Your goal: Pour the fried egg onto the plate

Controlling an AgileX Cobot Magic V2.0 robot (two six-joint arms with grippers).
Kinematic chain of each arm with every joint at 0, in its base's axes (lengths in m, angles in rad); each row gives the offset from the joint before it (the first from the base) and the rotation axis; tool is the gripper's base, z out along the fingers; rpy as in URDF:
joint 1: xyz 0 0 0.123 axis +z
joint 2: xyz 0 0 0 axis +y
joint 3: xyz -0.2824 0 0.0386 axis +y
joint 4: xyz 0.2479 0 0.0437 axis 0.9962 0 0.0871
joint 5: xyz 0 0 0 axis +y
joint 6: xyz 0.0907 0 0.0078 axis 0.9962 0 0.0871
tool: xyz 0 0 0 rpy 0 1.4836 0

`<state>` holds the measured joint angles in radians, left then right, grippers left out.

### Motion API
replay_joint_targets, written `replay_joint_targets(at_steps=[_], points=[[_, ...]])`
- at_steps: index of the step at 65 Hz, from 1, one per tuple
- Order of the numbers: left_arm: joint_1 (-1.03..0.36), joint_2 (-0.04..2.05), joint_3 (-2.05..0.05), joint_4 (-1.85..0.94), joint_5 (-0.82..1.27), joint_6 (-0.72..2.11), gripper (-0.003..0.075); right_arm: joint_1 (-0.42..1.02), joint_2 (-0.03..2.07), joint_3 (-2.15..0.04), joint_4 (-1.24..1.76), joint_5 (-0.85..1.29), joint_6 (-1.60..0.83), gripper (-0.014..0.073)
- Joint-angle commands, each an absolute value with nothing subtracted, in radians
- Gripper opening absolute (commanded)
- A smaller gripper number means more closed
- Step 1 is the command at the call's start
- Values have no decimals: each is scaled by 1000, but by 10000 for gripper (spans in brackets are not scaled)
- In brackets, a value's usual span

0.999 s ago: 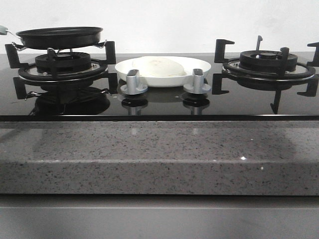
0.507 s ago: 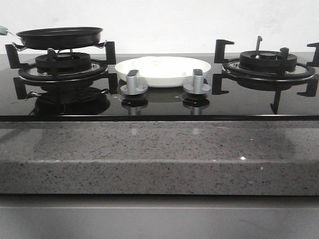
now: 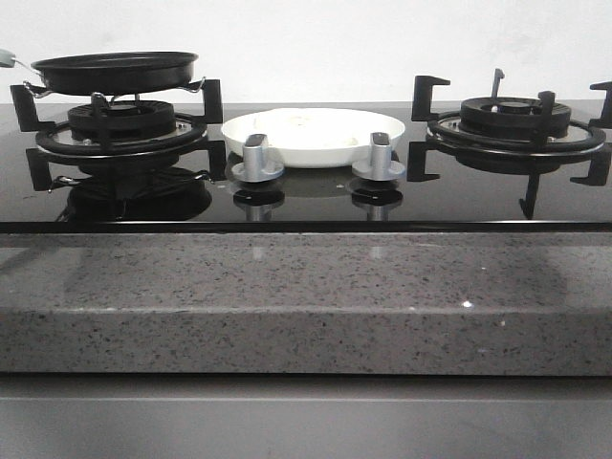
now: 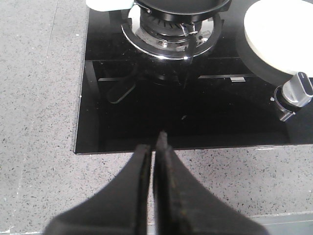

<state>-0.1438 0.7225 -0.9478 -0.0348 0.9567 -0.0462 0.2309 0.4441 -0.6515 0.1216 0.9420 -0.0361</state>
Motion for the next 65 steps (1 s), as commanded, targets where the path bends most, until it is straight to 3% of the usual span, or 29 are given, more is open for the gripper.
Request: replay_joint_targets(at_steps=[1, 31, 51, 65], points=[[-151, 719, -972, -43, 891, -57, -19, 230, 449, -675, 116, 875, -46, -68], [-149, 655, -873, -43, 817, -57, -19, 230, 449, -675, 116, 875, -46, -68], [-147, 287, -365, -6, 260, -57, -19, 230, 449, -675, 116, 875, -46, -68], [-112, 36, -61, -42, -20, -57, -19, 230, 449, -675, 116, 875, -46, -68]])
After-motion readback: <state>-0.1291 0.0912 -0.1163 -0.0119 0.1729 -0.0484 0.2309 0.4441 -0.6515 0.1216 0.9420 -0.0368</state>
